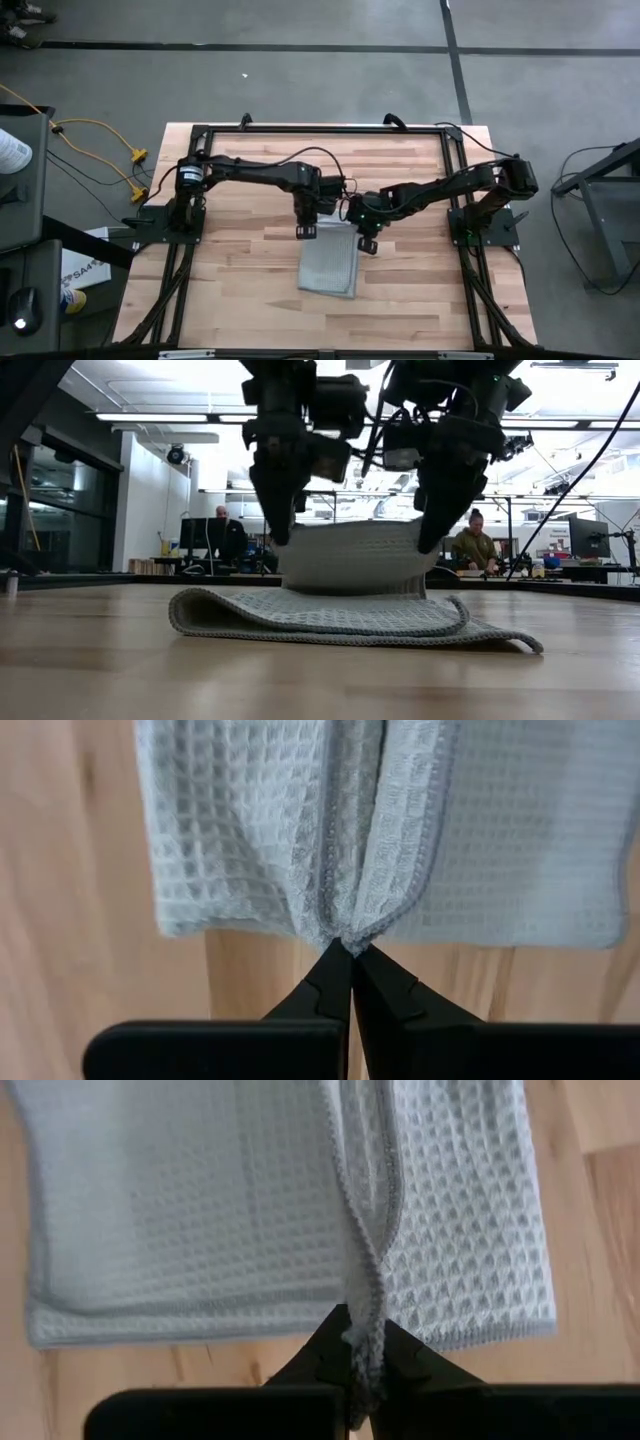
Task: Fold microfiber towels
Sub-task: Fold the gray microfiber towel
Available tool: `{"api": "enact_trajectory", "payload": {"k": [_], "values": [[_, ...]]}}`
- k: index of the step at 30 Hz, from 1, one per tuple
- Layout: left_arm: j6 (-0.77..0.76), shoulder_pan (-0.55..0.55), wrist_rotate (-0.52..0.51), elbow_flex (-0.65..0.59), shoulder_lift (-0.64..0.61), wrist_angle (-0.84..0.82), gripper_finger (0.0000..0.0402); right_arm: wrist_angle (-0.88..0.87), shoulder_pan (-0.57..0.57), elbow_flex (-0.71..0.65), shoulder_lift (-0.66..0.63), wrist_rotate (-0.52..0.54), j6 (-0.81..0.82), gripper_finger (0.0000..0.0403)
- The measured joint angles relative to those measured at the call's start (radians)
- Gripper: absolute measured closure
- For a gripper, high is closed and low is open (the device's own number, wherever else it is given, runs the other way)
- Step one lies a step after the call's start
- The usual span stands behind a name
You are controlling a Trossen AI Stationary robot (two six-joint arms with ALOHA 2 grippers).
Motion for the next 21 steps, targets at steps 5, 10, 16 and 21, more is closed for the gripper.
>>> {"api": "enact_trajectory", "payload": {"k": [5, 10, 16, 21], "values": [[-0.010, 0.001, 0.010, -0.065, -0.004, 0.041, 0.0401, 0.048, 0.001, -0.001, 0.009, -0.003, -0.006, 0.0399], [-0.012, 0.002, 0.005, -0.133, -0.076, 0.101, 0.0401, 0.138, 0.001, -0.034, 0.009, -0.016, 0.003, 0.0399], [-0.019, 0.001, 0.012, -0.325, -0.241, 0.320, 0.0401, 0.203, 0.001, -0.065, 0.009, -0.015, 0.022, 0.0399], [-0.067, 0.001, 0.039, -0.561, -0.389, 0.603, 0.0401, 0.302, 0.001, -0.096, 0.009, -0.008, 0.025, 0.0399]]}}
